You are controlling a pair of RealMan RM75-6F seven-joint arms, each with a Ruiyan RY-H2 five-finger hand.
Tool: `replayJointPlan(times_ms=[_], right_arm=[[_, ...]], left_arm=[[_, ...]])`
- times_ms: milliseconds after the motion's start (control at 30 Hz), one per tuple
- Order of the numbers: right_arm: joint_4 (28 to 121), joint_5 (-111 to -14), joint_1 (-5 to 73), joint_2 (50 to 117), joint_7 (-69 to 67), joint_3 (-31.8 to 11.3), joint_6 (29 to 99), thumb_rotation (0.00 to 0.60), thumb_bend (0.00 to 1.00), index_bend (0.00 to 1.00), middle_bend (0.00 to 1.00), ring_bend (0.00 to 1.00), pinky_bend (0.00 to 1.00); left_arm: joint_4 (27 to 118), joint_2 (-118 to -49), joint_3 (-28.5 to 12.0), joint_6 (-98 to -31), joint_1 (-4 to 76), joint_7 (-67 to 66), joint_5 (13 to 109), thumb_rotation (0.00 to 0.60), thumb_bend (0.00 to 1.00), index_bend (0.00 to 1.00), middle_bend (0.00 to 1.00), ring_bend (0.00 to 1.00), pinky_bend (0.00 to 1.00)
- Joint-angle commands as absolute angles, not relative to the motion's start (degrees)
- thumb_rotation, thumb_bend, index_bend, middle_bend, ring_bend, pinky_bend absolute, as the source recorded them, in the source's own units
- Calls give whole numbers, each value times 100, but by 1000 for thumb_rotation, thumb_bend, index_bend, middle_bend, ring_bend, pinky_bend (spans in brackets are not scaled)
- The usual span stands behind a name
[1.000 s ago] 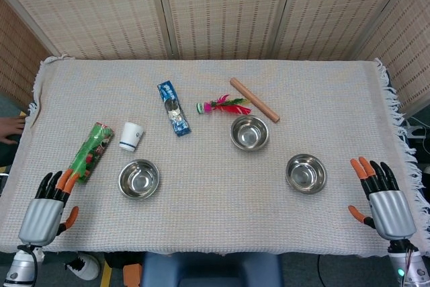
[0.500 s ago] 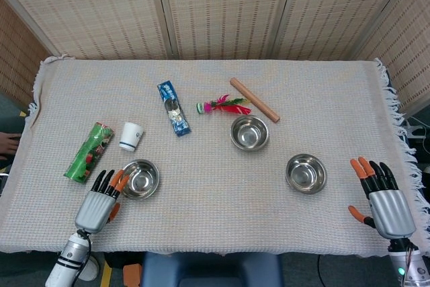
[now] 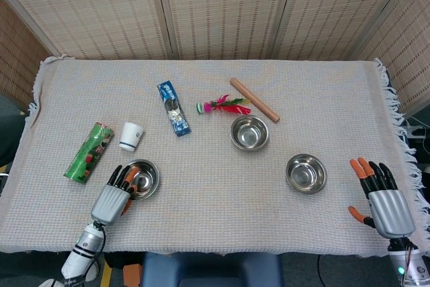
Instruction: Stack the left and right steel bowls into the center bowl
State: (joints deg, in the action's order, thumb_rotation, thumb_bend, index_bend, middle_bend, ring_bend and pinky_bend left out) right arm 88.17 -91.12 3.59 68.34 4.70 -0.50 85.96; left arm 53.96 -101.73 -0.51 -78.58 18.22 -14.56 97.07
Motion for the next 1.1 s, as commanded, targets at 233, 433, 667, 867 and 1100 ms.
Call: replayJointPlan(times_ms=[233,433,667,867,1100], right_arm=[[8816,-9067,372,6822,458,-60,8549,600,66,0,0,0,0],[8825,-9063,363,6801,417,-67,8570,600,66,0,0,0,0],[8825,-9044,354,6773,357,-85,8592,600,66,0,0,0,0],[8826,-8950,334,6708,230,-139,8616,600,66,0,0,0,0],[8825,-8825,330,6651,132,-199,8588,600,66,0,0,0,0]], left_arm=[[5068,-10372,-33,-8141,1983,-1102,9797,600,601,622,130,0,92],[5069,-10369,-95,-8193,2123,-1055,9786,600,614,630,134,0,92],[5066,-10332,-282,-8153,2393,-946,9748,600,610,638,140,0,93],[5240,-10207,-749,-7815,2982,-793,9519,600,612,638,139,0,92],[5417,-10253,-1257,-7537,3632,-598,9271,600,607,631,138,0,96]])
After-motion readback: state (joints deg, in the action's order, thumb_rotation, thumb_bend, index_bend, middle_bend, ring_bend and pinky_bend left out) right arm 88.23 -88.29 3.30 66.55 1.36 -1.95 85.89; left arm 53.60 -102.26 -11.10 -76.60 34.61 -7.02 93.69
